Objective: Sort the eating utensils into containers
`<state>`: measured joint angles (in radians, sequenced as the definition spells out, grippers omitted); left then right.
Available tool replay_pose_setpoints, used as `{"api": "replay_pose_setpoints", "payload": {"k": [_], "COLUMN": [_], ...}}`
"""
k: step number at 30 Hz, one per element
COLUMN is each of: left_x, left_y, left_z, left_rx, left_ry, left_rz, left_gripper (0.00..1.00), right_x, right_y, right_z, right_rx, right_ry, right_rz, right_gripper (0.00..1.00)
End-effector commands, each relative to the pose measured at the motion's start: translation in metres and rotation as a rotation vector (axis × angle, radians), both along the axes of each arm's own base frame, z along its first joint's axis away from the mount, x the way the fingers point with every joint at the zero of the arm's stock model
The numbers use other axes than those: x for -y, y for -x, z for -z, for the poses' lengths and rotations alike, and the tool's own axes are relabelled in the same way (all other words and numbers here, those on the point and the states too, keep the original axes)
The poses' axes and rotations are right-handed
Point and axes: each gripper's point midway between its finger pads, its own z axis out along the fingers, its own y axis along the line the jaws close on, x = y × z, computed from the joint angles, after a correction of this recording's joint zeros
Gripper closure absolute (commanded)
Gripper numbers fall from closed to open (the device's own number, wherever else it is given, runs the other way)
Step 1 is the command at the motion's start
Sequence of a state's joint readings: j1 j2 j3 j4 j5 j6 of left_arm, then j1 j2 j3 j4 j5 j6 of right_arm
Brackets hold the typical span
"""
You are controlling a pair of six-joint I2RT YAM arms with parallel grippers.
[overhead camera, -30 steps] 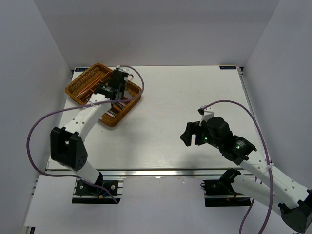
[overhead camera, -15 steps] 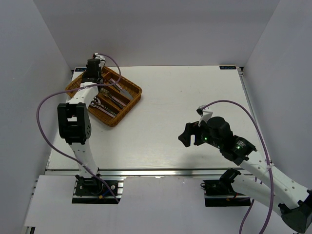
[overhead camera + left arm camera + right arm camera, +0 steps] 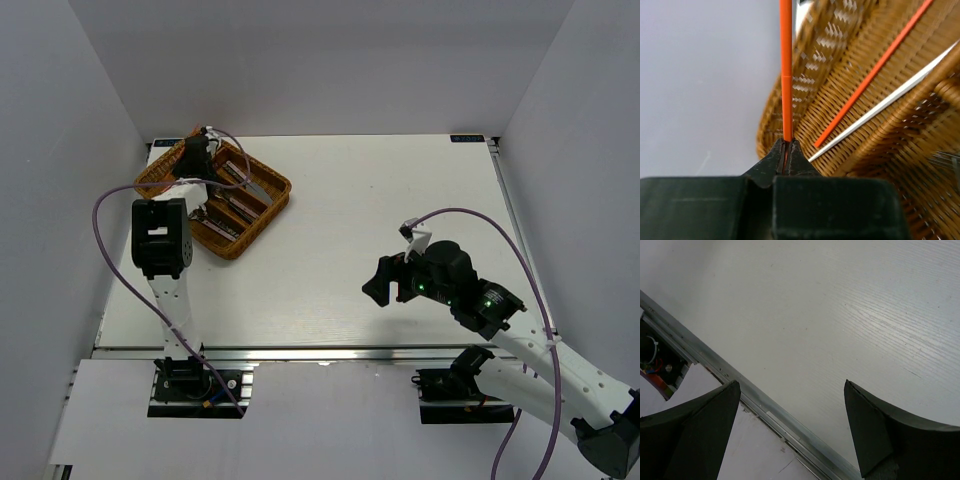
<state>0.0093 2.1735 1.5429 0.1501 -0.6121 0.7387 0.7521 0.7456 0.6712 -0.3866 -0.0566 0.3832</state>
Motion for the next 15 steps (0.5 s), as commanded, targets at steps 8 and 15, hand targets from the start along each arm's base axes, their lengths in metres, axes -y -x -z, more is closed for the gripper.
{"api": "replay_pose_setpoints", "payload": {"k": [8,15], "left_x": [-0.030,0.003], "left_y": [-0.002,0.009], "left_z": [-0.025,-0.117], "left_rx": [0.144,0.395], "left_ry": [-0.016,0.174], "left_rz": [-0.108,-0.064], "left_gripper": [0.43,0.37], "right_x": [-0.003,-0.001], "right_y": [-0.006,-0.014], "right_z": [-0.002,-0.008], "right_rx": [0.023,0.040], "right_ry": [-0.002,0.012], "right_rz": [-0.001,0.029], "right_gripper": [0.12,0.12]}}
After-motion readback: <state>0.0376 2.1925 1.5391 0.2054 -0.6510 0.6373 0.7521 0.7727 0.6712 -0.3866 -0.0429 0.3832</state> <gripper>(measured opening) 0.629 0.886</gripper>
